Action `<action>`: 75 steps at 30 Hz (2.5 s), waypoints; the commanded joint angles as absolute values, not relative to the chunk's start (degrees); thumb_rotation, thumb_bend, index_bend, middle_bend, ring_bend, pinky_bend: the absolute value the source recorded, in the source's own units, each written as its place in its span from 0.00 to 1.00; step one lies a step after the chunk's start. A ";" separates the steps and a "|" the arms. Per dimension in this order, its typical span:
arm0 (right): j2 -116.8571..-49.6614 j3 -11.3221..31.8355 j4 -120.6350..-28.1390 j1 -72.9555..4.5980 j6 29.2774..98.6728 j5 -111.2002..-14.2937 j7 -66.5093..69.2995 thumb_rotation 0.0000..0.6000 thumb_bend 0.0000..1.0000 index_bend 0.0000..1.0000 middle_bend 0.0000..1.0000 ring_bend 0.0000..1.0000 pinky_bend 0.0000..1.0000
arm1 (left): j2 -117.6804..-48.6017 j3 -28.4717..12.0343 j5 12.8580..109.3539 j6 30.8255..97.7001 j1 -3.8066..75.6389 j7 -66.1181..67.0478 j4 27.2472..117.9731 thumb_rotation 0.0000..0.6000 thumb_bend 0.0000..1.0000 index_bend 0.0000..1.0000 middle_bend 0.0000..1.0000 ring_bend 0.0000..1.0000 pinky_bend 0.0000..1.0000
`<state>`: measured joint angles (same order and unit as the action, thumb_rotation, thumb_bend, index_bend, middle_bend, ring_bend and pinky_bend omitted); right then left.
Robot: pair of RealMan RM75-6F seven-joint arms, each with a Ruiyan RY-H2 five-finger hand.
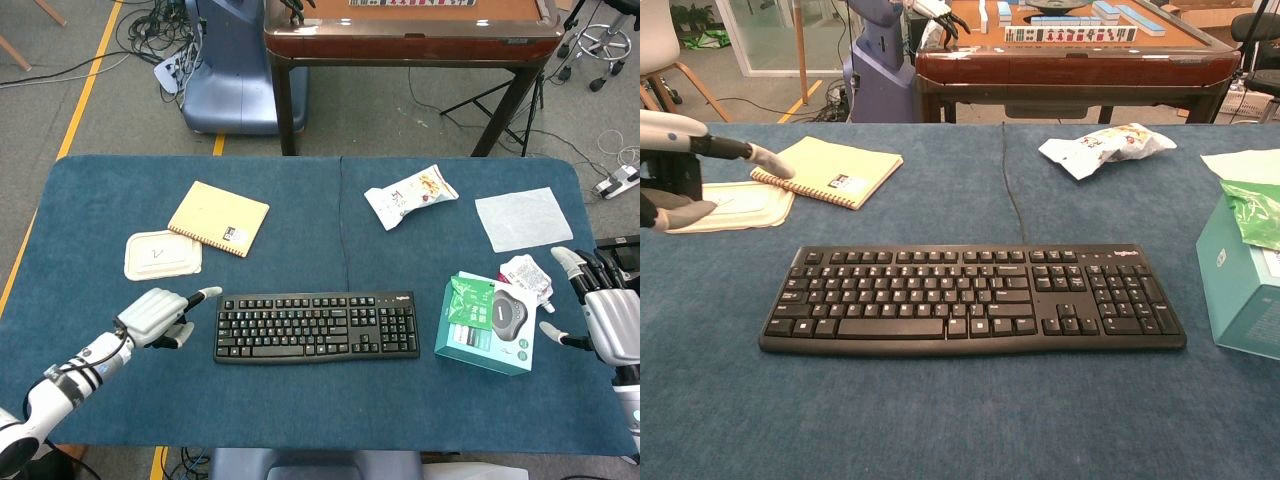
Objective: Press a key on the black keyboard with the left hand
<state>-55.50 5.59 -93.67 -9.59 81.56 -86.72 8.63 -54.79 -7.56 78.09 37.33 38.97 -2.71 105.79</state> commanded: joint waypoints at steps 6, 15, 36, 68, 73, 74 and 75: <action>-55.48 5.49 -93.78 -9.47 81.59 -86.62 8.58 1.00 0.11 0.05 0.13 0.08 0.07 | -60.06 -7.39 69.31 30.47 46.64 4.48 102.73 1.00 0.58 0.06 0.99 0.98 1.00; -55.37 5.33 -93.49 -8.99 82.10 -86.56 9.04 1.00 0.11 0.05 0.13 0.08 0.07 | -65.11 -4.55 57.80 27.16 54.60 11.63 99.05 1.00 0.58 0.06 0.99 0.99 1.00; -55.90 4.98 -92.40 -8.36 82.29 -86.28 9.89 1.00 0.11 0.05 0.13 0.08 0.07 | -73.11 3.62 39.55 30.92 66.90 20.47 95.16 1.00 0.58 0.06 0.99 0.99 1.00; -55.94 5.06 -91.87 -8.05 82.40 -86.13 10.36 1.00 0.11 0.05 0.13 0.08 0.07 | -74.45 8.61 35.51 33.72 71.13 21.73 96.40 1.00 0.58 0.06 0.99 0.99 1.00; -55.84 5.12 -91.86 -7.94 82.59 -86.13 10.38 1.00 0.11 0.05 0.13 0.08 0.07 | -72.17 7.29 37.47 35.94 69.76 19.73 98.56 1.00 0.58 0.06 0.99 0.99 1.00; -55.81 5.12 -91.88 -7.93 82.63 -86.15 10.38 1.00 0.11 0.05 0.13 0.08 0.07 | -71.56 6.94 38.11 36.57 69.24 19.15 99.08 1.00 0.58 0.06 0.99 0.99 1.00; -55.80 5.14 -91.91 -7.92 82.66 -86.17 10.39 1.00 0.11 0.05 0.13 0.08 0.07 | -70.93 6.51 38.93 37.33 68.62 18.50 99.60 1.00 0.58 0.06 0.99 0.98 1.00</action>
